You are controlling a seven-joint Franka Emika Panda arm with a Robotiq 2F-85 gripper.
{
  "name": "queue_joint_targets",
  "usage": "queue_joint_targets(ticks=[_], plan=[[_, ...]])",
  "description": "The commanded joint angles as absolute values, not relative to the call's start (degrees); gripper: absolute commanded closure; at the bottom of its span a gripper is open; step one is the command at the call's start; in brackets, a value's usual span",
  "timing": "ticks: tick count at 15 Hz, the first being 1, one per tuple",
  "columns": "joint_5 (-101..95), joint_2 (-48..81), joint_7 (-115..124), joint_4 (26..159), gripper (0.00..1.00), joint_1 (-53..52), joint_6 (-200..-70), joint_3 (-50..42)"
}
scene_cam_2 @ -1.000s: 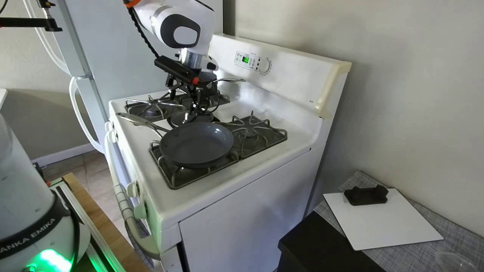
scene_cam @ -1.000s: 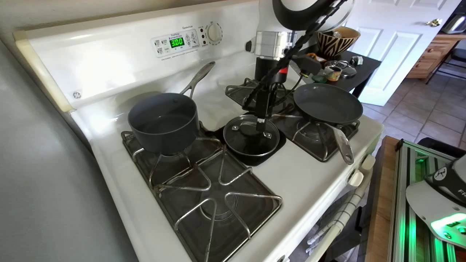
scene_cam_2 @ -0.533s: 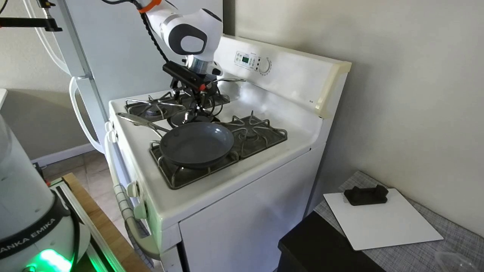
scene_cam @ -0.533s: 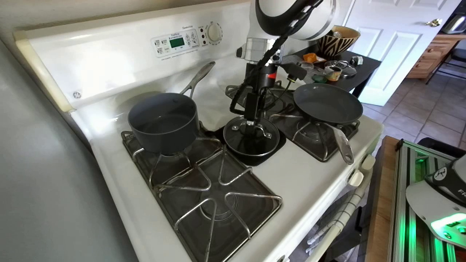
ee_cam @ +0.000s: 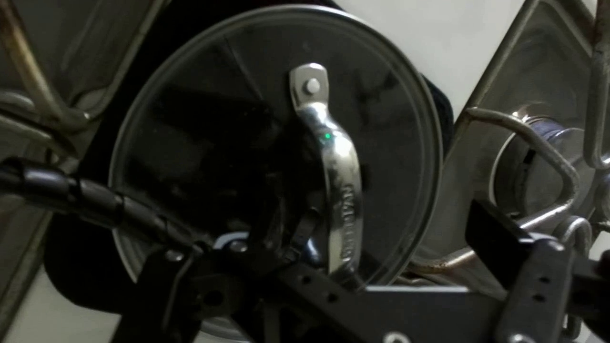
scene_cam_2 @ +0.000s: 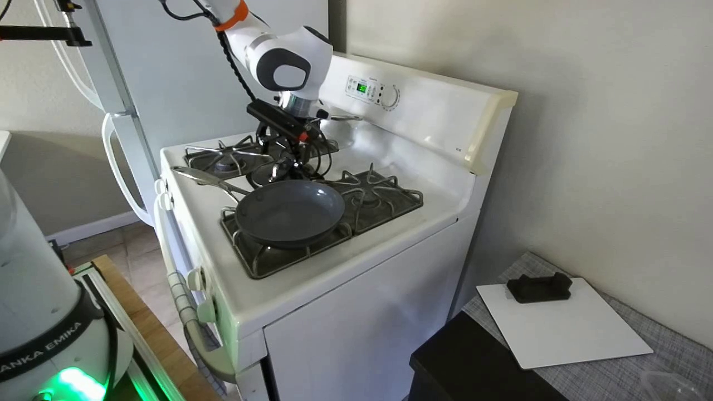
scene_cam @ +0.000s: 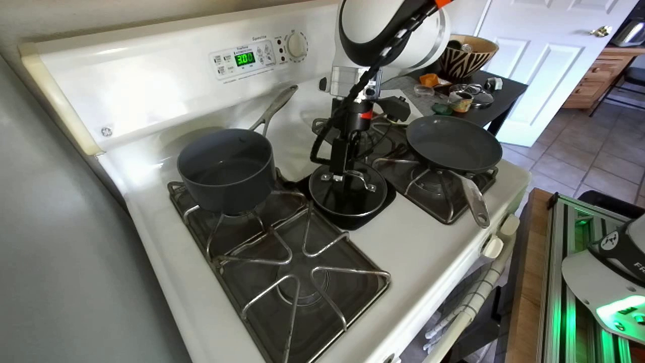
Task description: Pick up the clear pot lid from the black over mitten and place it on the black pot, slide the black pot to the bottom left cooker on the stove using the handle
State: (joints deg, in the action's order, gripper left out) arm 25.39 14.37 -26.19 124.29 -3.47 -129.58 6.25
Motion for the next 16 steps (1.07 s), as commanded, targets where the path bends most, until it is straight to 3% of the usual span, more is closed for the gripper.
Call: queue_joint_targets(ticks=[1,4,5,7,12,13,16], plan=[[24.35,16.32,-26.39,123.42,0.00,-2.69,-130.94,7.45],[23.80,16.53,-26.12,123.23,0.24,-2.75,-131.06,7.46],[23.67,16.59,-26.10,123.20,0.42,-2.76,-131.14,7.45],[23.34,16.72,-25.98,123.12,0.50,-2.76,-131.19,7.41],[22.45,17.15,-25.74,122.70,0.94,-2.48,-131.23,7.37],[22.20,17.25,-25.69,122.61,0.99,-2.40,-131.19,7.36],[22.14,17.13,-25.42,122.27,1.00,-2.28,-130.60,7.40]])
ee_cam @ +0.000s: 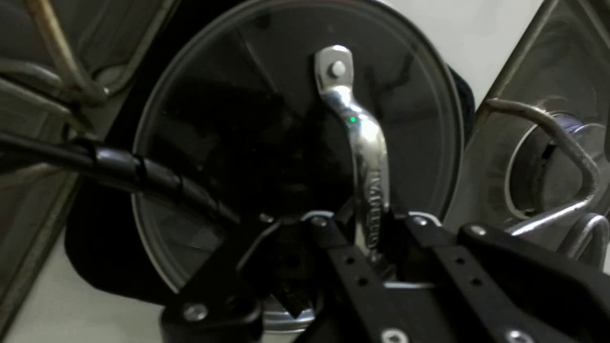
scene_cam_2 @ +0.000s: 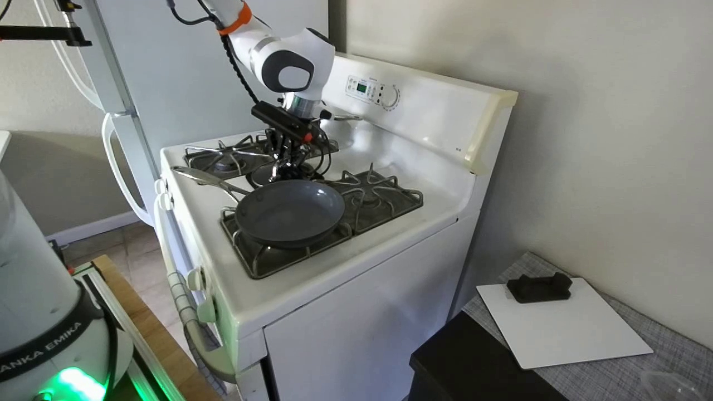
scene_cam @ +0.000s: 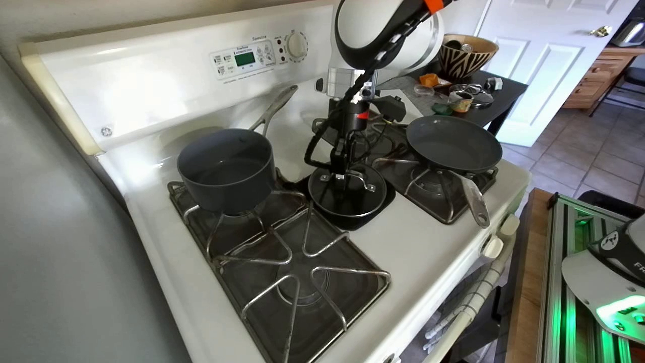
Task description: Pick up the clear pot lid from the black over mitten and place it on the black pot, slide the black pot to the bottom left cooker on the stove using the handle
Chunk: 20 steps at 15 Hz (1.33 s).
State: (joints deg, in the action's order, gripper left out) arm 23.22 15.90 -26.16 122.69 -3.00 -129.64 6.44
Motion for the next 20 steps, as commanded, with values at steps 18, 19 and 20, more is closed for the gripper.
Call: queue_joint_targets(ticks=[18,19,20], plan=[[20.18,13.10,-20.62,118.02,1.00,-2.80,-119.99,7.16],[19.92,13.79,-19.98,117.18,1.00,-2.80,-119.52,7.05],[20.15,14.18,-19.66,116.59,1.00,-2.67,-119.07,7.03]])
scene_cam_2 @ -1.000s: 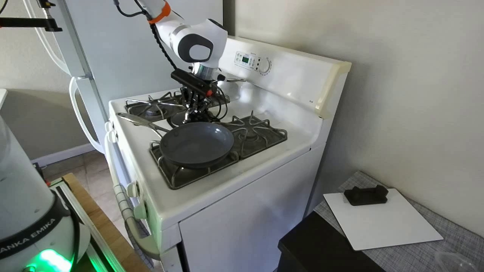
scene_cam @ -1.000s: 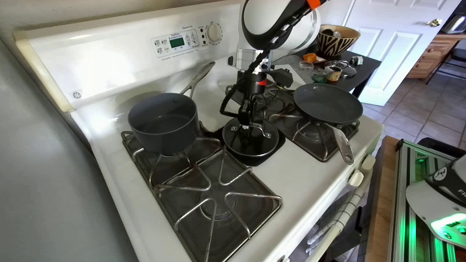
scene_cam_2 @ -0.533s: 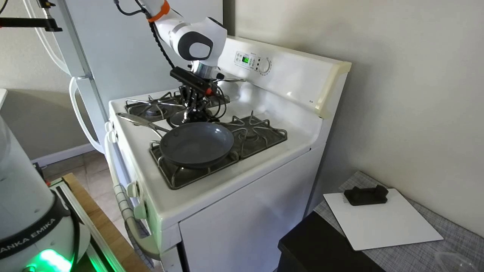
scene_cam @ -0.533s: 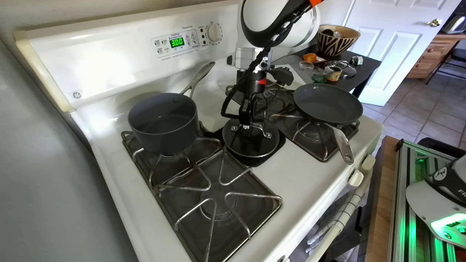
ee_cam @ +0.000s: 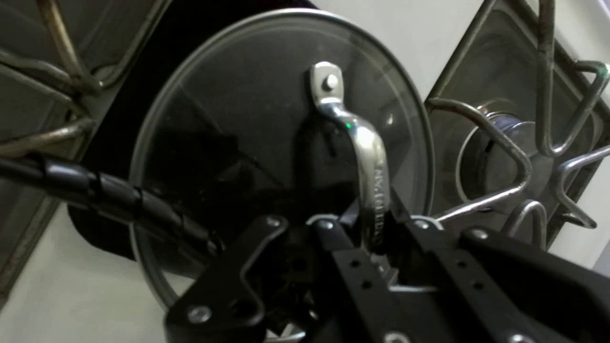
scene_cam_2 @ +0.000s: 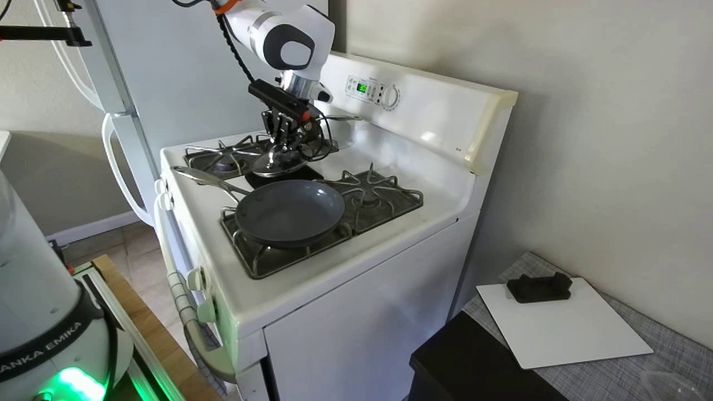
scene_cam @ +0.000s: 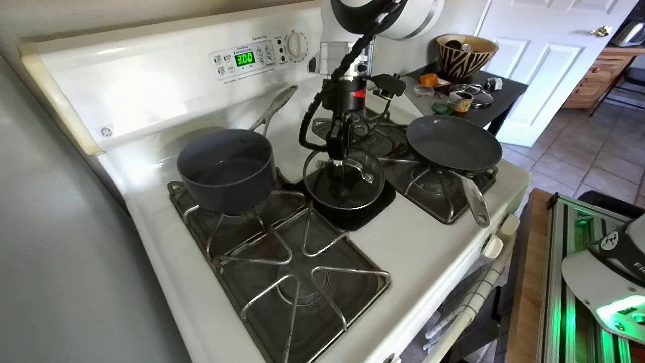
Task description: Pick up the clear pot lid from the black over mitten and place it on the black pot, slide the black pot to the bottom left cooker on the stove using the handle
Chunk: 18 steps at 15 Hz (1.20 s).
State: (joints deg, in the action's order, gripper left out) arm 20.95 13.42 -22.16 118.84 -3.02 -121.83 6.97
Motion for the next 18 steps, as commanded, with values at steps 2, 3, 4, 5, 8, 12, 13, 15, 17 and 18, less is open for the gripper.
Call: queue_joint_targets(ticks=[2,3,4,5,8,12,13,15,17,18], plan=[[21.02,14.05,-19.77,115.76,1.00,-2.25,-117.22,7.09],[21.44,13.81,-20.10,115.26,1.00,-1.98,-115.72,7.13],[22.01,13.23,-20.52,114.55,1.00,-1.64,-113.72,7.14],[22.69,12.81,-20.96,113.67,1.00,-1.27,-111.83,7.12],[25.06,12.89,-20.98,109.38,1.00,-0.43,-106.38,6.92],[29.31,14.08,-20.48,103.32,1.00,-0.02,-101.93,7.02],[30.43,14.48,-20.11,101.66,1.00,-0.14,-101.16,7.15],[32.82,15.35,-19.48,99.14,1.00,-0.37,-100.68,7.34],[35.18,17.23,-18.21,96.11,1.00,-0.83,-101.68,7.65],[36.07,17.82,-17.14,94.88,1.00,-1.21,-102.50,7.77]])
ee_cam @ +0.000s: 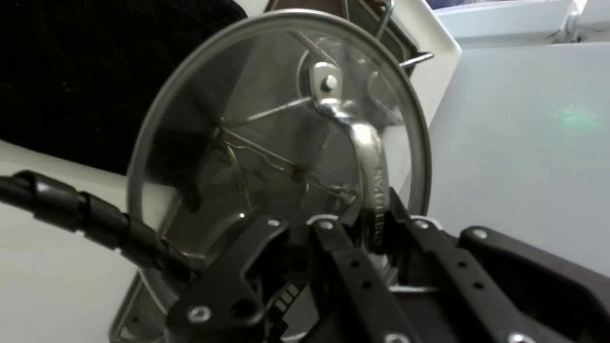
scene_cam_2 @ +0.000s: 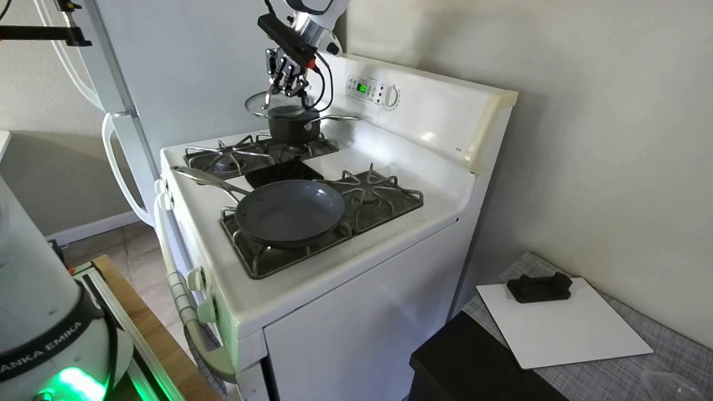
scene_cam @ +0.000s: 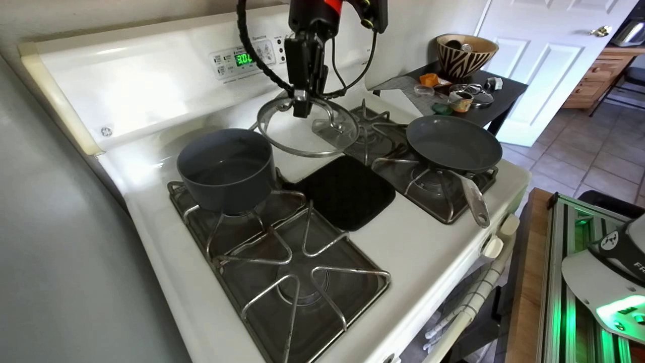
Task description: Pick up the clear pot lid from the black over mitten and place it on the black pot, slide the black pot to the bottom left cooker on the stove using the handle
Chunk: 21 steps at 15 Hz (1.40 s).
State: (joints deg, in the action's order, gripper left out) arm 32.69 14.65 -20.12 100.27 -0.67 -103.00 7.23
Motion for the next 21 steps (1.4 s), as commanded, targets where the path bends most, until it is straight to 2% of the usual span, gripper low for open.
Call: queue_joint_targets(ticks=[1,7,8,21], plan=[[36.75,18.93,-16.12,93.20,1.00,-1.58,-102.90,7.96],[34.89,27.79,-7.51,81.73,1.00,-4.83,-105.91,8.76],[35.40,23.80,-10.83,87.17,1.00,-3.62,-105.61,8.82],[34.89,29.18,-7.36,81.33,1.00,-4.43,-106.06,8.92]])
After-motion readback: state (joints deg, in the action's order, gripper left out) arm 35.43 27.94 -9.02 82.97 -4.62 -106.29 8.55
